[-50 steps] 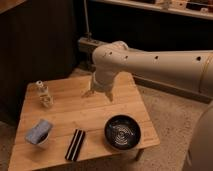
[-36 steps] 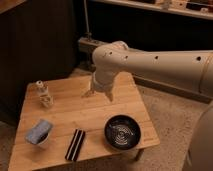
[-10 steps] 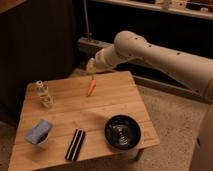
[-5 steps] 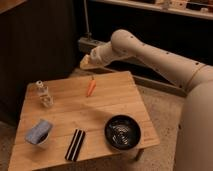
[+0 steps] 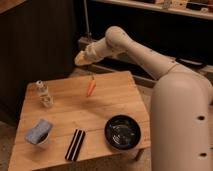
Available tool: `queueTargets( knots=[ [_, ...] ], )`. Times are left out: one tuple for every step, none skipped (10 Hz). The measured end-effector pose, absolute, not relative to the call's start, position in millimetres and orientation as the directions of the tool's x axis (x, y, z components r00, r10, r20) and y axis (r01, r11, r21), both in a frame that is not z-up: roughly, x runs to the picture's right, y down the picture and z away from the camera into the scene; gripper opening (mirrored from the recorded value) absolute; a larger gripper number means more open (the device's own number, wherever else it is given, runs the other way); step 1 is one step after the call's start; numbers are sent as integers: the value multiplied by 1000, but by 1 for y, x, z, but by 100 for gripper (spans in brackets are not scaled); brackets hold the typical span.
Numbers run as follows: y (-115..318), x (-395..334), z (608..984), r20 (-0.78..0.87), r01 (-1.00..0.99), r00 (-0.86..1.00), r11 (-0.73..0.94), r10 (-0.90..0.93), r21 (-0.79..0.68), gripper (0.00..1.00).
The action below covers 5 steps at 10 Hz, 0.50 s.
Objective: Knock the bottle over
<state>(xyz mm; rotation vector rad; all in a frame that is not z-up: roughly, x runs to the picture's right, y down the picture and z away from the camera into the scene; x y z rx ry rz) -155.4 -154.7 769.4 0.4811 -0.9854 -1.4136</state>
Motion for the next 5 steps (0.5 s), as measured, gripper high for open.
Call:
queueTargets(
  knots=[
    [-156,-168,778,288,584,-148,151,-946,798,0],
    [-156,-179,787,296,580,-166,149,-941,801,0],
    [-157,-191,793,301,574,-184,146,-936,806,0],
    [-156,-200,801,308,572,-200,144,-930,808,0],
    [-154,-213,804,309,565,-220,138,-925,814,0]
  ],
)
